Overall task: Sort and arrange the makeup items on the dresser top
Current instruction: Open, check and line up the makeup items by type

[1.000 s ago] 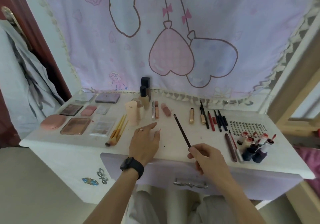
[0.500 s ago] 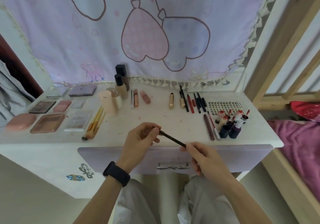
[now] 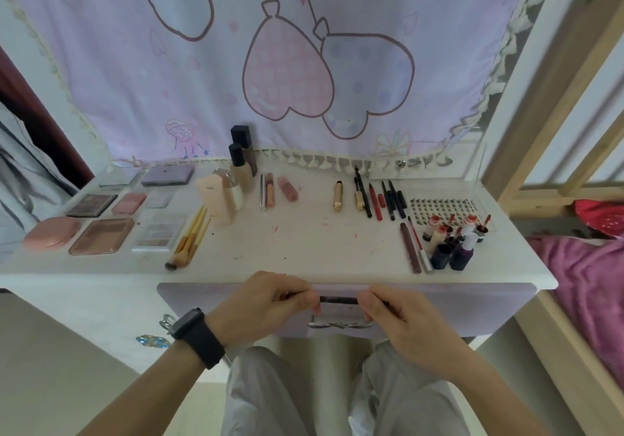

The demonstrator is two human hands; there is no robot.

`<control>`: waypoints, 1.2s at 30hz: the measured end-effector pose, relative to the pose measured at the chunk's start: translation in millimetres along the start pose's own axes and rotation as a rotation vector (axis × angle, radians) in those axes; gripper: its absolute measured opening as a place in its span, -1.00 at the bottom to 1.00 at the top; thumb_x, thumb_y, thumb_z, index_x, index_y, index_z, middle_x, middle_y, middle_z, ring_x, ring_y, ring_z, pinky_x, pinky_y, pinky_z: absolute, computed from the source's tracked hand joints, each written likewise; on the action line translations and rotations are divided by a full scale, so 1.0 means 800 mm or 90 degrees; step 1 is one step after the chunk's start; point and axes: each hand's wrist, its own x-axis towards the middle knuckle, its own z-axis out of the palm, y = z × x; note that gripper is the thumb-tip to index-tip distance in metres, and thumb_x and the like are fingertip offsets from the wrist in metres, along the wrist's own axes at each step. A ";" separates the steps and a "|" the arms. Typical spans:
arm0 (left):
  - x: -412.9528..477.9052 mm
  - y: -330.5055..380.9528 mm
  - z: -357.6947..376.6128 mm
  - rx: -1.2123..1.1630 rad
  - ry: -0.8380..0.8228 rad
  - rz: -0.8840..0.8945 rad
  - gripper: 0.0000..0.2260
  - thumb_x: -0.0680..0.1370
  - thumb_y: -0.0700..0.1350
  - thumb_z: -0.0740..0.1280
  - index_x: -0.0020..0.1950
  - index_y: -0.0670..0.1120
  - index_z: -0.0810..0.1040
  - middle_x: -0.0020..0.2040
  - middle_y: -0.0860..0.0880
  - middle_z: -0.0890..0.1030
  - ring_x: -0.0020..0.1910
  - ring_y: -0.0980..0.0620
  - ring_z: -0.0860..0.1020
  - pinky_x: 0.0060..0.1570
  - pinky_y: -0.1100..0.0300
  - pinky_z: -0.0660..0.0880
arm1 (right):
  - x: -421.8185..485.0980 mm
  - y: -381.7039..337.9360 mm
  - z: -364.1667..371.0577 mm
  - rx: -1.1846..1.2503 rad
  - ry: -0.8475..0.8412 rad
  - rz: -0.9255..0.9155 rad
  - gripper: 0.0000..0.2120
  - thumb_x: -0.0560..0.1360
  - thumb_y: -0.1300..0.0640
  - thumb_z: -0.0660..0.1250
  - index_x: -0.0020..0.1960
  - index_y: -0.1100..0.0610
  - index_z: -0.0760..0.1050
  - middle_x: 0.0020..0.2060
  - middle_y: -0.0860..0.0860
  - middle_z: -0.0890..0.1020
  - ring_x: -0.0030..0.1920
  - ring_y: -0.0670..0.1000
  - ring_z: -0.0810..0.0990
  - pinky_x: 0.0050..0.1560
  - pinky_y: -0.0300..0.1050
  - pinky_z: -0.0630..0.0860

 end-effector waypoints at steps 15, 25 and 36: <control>-0.019 -0.038 -0.064 -0.032 0.166 -0.107 -0.76 0.55 0.18 0.24 0.02 0.18 0.68 -0.30 0.14 0.62 -0.34 0.19 0.48 -0.29 0.39 0.37 | -0.012 0.001 -0.038 0.104 0.129 0.148 -0.57 0.50 -0.31 0.16 -0.22 -0.01 0.56 -0.50 -0.07 0.32 -0.48 -0.08 0.29 -0.40 -0.15 0.28; 0.026 -0.017 -0.014 -0.299 0.234 -0.168 -0.83 0.66 0.01 0.23 0.11 -0.04 0.53 -0.07 0.03 0.73 -0.23 0.01 0.64 -0.28 0.30 0.49 | 0.030 -0.008 -0.002 0.366 0.091 0.195 -0.77 0.67 0.11 0.20 -0.03 0.02 0.63 -0.41 0.00 0.51 -0.53 -0.10 0.35 -0.56 -0.29 0.28; 0.133 -0.011 -0.027 -0.199 0.255 -0.327 -0.85 0.57 0.06 0.36 0.02 0.02 0.63 -0.08 0.11 0.66 -0.18 0.13 0.62 -0.21 0.29 0.50 | 0.099 0.000 0.009 0.148 0.240 0.210 -0.95 0.62 0.02 0.32 -0.01 -0.12 0.51 -0.11 -0.37 0.62 -0.40 -0.08 0.64 -0.41 -0.30 0.48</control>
